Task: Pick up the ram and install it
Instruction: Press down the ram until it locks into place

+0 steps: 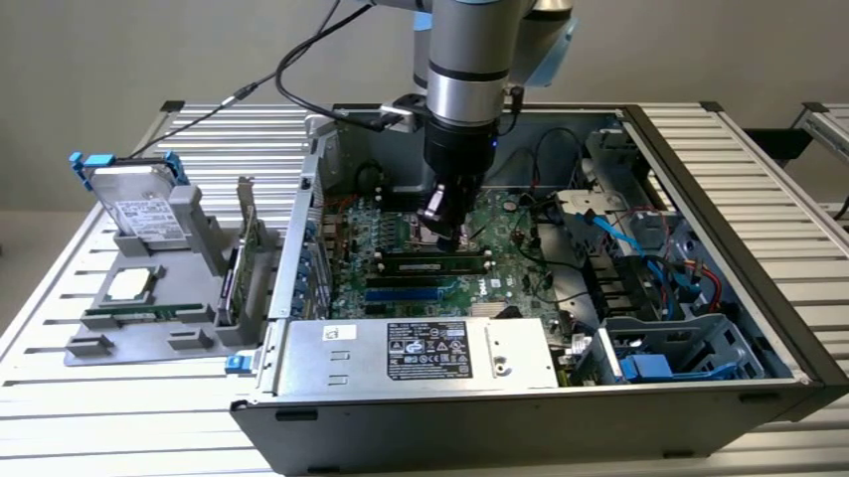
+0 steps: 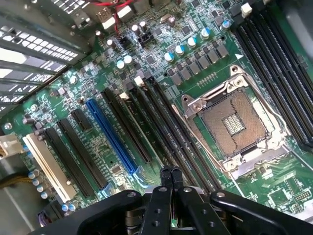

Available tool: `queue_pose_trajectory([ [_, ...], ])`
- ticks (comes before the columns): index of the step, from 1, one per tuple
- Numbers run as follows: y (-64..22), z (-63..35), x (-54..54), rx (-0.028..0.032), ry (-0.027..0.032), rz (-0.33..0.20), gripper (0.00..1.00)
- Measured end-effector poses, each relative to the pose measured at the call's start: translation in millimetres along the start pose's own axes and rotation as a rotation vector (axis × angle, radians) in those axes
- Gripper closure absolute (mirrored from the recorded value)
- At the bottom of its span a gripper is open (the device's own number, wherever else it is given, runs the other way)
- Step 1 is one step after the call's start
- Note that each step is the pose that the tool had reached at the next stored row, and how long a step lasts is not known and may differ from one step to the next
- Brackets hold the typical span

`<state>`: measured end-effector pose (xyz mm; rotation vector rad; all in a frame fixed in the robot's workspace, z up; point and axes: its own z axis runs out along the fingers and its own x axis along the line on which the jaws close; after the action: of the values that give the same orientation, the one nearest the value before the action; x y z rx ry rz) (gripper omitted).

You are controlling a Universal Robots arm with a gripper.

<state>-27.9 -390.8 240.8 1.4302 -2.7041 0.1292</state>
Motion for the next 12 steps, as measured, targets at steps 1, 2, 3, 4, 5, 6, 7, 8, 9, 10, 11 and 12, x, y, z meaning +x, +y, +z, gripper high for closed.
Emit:
queue_pose_trajectory([
  [1,0.0,0.0,0.0,-0.0007,0.0000,0.013,0.90],
  [2,0.0,0.0,0.0,-0.0014,0.0000,0.028,0.90],
  [3,0.0,0.0,0.0,-0.0022,-0.0001,0.042,0.90],
  [4,0.0,0.0,0.0,-0.0029,-0.0001,0.055,0.90],
  [5,0.0,0.0,0.0,-0.0037,-0.0001,0.070,0.90],
  [6,0.0,0.0,0.0,-0.0045,-0.0002,0.083,0.90],
  [7,0.0,0.0,0.0,-0.0052,-0.0002,0.097,0.90],
  [8,0.0,0.0,0.0,-0.0059,-0.0002,0.111,0.90],
  [9,0.0,0.0,0.0,-0.0067,-0.0002,0.125,0.90],
  [10,0.0,0.0,0.0,-0.0074,-0.0002,0.139,0.90],
  [11,0.0,0.0,0.0,-0.0082,-0.0002,0.153,0.90],
  [12,0.0,0.0,0.0,-0.0089,-0.0002,0.167,0.90],
])
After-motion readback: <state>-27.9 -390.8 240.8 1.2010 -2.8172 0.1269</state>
